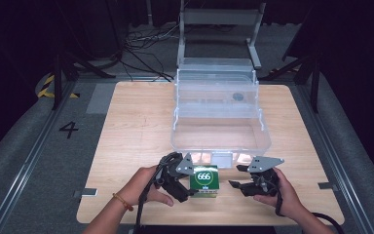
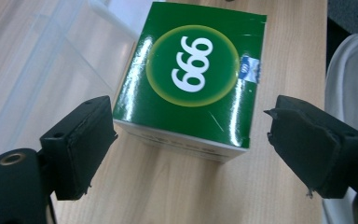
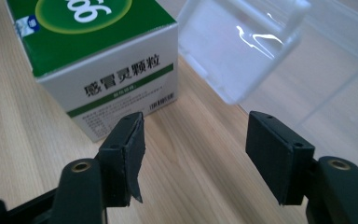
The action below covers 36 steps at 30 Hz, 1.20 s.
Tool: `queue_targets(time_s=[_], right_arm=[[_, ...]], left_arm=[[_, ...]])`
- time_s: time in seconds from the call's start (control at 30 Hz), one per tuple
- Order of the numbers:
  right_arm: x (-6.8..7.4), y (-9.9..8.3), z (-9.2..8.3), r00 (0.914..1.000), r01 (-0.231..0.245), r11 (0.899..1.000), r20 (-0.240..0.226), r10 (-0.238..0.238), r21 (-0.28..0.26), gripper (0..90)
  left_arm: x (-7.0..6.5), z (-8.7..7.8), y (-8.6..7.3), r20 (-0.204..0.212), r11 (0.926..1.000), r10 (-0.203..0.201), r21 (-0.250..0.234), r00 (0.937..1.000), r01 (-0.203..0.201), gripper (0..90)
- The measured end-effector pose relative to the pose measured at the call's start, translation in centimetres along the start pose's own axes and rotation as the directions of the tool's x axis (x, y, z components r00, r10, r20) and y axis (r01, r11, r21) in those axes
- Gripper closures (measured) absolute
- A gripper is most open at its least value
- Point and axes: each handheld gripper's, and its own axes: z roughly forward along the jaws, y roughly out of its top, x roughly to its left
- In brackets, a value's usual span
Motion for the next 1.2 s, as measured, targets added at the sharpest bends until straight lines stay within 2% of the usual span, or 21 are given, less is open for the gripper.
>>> queue_targets(time_s=[0.1,0.17,0.23,0.37,0.43,0.5,0.63,0.7,0.77,0.83,0.9,0.97,1.03,1.1,1.2], right_arm=[[0.0,0.5,0.7,0.9999,0.009,1.0,0.014,-0.01,0.01,38.2],[-0.1,0.6,1.1,1.0,0.001,1.0,0.01,-0.001,0.004,37.0],[-0.4,0.8,1.5,0.9998,-0.012,1.0,0.017,0.012,0.002,37.4],[0.0,0.7,1.3,0.9988,-0.025,1.0,0.042,0.026,-0.011,37.6],[0.3,0.5,1.0,0.9982,-0.012,1.0,0.058,0.013,-0.015,43.2],[0.4,0.4,0.8,0.9982,-0.015,1.0,0.058,0.016,-0.013,43.6],[0.7,0.1,0.1,0.9999,-0.014,0.999,-0.003,0.014,-0.047,49.3],[0.8,0.1,0.2,0.9999,-0.009,0.999,-0.009,0.009,-0.05,51.2],[1.0,0.3,0.4,0.9996,0.006,0.999,-0.026,-0.007,-0.053,56.3],[1.3,0.6,0.6,0.9984,0.029,0.998,-0.048,-0.032,-0.056,62.9],[1.7,1.0,0.9,0.9956,0.056,0.996,-0.072,-0.06,-0.063,65.5],[2.1,1.3,1.1,0.9938,0.079,0.995,-0.074,-0.083,-0.058,69.9],[2.2,1.5,1.3,0.9926,0.094,0.993,-0.071,-0.099,-0.065,70.0],[2.2,1.6,1.5,0.992,0.083,0.994,-0.089,-0.089,-0.065,69.9],[2.3,1.9,1.9,0.9925,0.075,0.995,-0.092,-0.081,-0.063,69.5]], left_arm=[[0.5,0.5,0.3,0.01,0.9999,-0.007,0.007,0.9999,0.007,13.3],[0.8,0.9,0.5,0.04,0.9998,0.001,0.018,0.9992,-0.002,13.0],[0.8,1.3,0.7,0.04,0.9991,0.019,0.037,0.999,-0.02,11.5],[0.8,1.9,1.1,0.049,0.9974,0.036,0.06,0.9982,-0.039,10.4],[0.8,2.4,1.4,0.063,0.9963,0.048,0.069,0.9968,-0.053,10.0],[0.8,2.6,1.6,0.064,0.9945,0.061,0.082,0.9961,-0.066,10.0],[0.7,3.4,2.1,0.07,0.9893,0.08,0.116,0.9943,-0.088,9.8],[0.7,3.5,2.2,0.072,0.9899,0.078,0.113,0.9943,-0.086,10.7],[0.7,3.7,2.4,0.079,0.9905,0.069,0.113,0.9944,-0.078,10.9],[0.7,3.8,2.4,0.079,0.988,0.087,0.121,0.9931,-0.096,10.9],[0.6,3.9,2.5,0.074,0.9858,0.094,0.133,0.9928,-0.103,10.2],[0.5,3.9,2.4,0.075,0.9852,0.093,0.137,0.9929,-0.102,10.3],[0.4,3.9,2.3,0.09,0.9834,0.098,0.144,0.9911,-0.111,10.3],[0.4,3.9,2.2,0.088,0.9838,0.091,0.146,0.9919,-0.104,10.0],[0.2,4.0,2.1,0.084,0.9803,0.101,0.161,0.9913,-0.114,9.7]])
